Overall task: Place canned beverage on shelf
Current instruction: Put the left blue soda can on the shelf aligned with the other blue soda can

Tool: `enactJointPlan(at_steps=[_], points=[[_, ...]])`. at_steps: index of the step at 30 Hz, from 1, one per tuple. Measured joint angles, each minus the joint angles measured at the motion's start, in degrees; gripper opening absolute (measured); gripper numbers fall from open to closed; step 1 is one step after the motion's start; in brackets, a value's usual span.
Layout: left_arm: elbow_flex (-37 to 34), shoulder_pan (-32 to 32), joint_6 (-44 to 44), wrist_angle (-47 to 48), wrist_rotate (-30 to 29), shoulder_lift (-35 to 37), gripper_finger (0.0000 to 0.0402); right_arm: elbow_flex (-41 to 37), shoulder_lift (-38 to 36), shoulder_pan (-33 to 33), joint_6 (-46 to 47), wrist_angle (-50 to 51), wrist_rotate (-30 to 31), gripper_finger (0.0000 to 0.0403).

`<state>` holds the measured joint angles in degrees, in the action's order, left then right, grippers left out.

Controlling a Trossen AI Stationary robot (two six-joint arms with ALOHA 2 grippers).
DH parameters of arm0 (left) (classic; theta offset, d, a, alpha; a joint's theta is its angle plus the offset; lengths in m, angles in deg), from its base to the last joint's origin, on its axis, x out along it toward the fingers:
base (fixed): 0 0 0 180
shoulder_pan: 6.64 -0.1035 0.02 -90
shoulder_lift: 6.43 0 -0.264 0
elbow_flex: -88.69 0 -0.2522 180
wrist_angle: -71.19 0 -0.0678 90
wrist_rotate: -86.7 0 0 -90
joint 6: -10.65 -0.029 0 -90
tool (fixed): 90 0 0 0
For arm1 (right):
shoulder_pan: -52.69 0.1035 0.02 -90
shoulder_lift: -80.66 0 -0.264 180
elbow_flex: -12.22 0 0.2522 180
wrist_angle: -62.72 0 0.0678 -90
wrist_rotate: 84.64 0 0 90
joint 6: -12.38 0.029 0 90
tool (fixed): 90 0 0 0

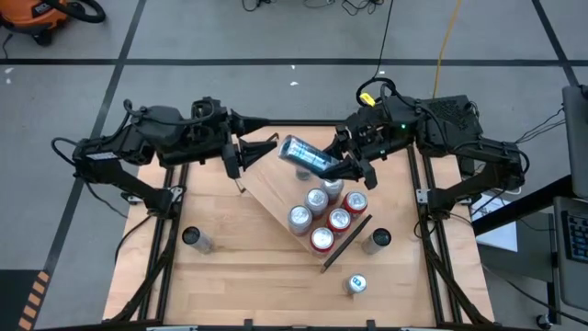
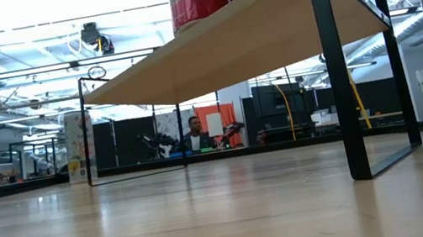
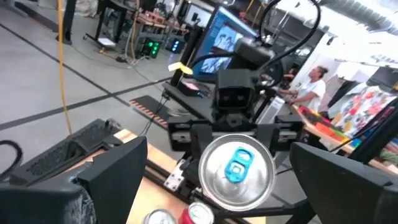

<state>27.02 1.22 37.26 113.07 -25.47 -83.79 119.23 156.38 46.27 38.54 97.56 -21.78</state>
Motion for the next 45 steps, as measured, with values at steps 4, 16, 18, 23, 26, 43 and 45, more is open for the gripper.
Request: enactJointPlan(at_steps=[4, 16, 18, 23, 26, 43, 45], points=[[0.0, 0.0, 0.03, 0.04, 0.74, 0.33, 0.0398, 0.0, 0.68, -0.04, 0.02, -2.66, 0.01, 0.021], [0.0, -0.02, -0.11, 2.35, 5.13, 0.22, 0.04, 0.0, 2.93, -0.04, 0.36, -4.59, -1.38, 0.021], [0.0, -0.01, -0.09, 2.32, 6.26, -0.05, 0.04, 0.0, 3.46, -0.04, 0.33, -5.21, -1.58, 0.021], [0.0, -0.02, -0.08, 2.6, 6.77, -1.24, 0.04, -0.02, 4.0, -0.04, 0.27, -6.36, -1.61, 0.021], [0.0, -0.07, -0.08, 2.56, 6.77, -2.07, 0.04, -0.02, 3.98, -0.04, 0.21, -6.35, -1.58, 0.021], [0.0, -1.51, 3.08, 3.04, 12.32, -4.08, 0.0328, -0.02, 3.98, -0.51, -0.3, -5.86, -1.56, 0.021], [0.0, -1.55, 3.09, 2.96, 12.56, -4.07, 0.0314, -0.02, 3.98, -0.69, -0.49, -6.01, -1.55, 0.021]])
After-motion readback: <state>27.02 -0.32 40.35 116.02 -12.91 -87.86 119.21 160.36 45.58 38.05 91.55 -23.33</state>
